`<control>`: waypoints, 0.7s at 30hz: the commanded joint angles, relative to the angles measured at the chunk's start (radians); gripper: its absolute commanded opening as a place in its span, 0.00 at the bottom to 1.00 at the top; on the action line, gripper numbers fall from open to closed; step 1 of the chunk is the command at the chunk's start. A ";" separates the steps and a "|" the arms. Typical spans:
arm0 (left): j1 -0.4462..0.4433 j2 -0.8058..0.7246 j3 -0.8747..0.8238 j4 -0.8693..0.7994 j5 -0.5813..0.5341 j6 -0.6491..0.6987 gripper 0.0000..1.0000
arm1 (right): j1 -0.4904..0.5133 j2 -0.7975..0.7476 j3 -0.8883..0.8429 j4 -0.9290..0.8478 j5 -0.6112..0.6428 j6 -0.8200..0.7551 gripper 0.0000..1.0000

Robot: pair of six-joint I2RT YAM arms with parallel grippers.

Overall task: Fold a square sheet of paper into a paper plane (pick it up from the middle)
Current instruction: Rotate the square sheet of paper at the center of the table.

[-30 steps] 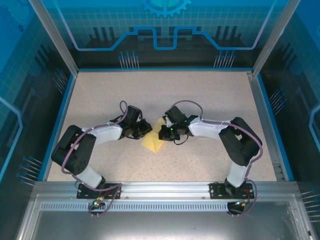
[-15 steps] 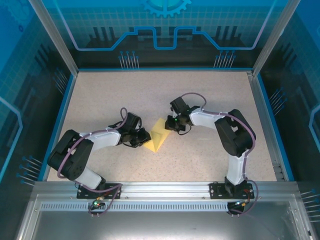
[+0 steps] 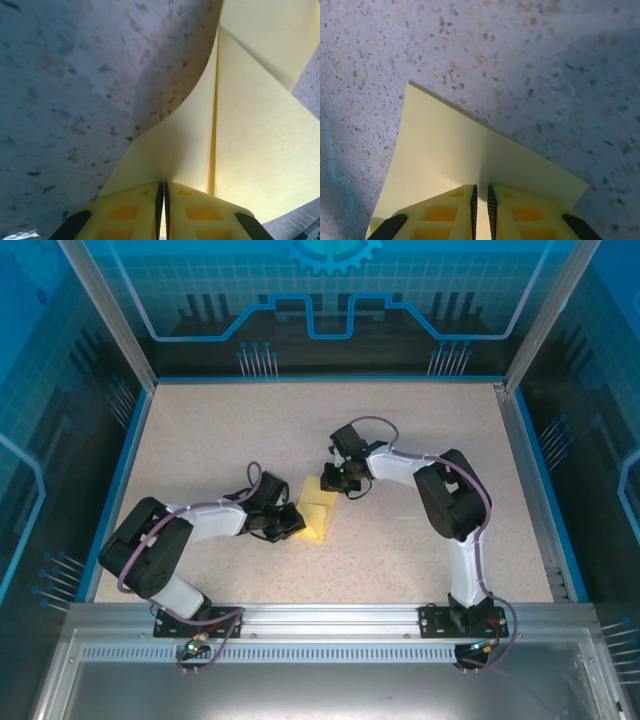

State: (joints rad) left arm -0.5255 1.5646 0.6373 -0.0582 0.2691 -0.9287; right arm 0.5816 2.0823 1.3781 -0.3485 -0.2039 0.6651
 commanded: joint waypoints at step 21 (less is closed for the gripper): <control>0.064 0.037 0.179 -0.045 0.049 0.112 0.07 | 0.000 -0.408 -0.238 -0.006 -0.098 -0.067 0.09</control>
State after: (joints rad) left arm -0.4763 1.5597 0.7845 -0.1081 0.2855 -0.8577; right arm 0.5602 1.6890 1.2053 -0.3573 -0.2966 0.5594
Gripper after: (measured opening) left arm 0.081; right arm 0.092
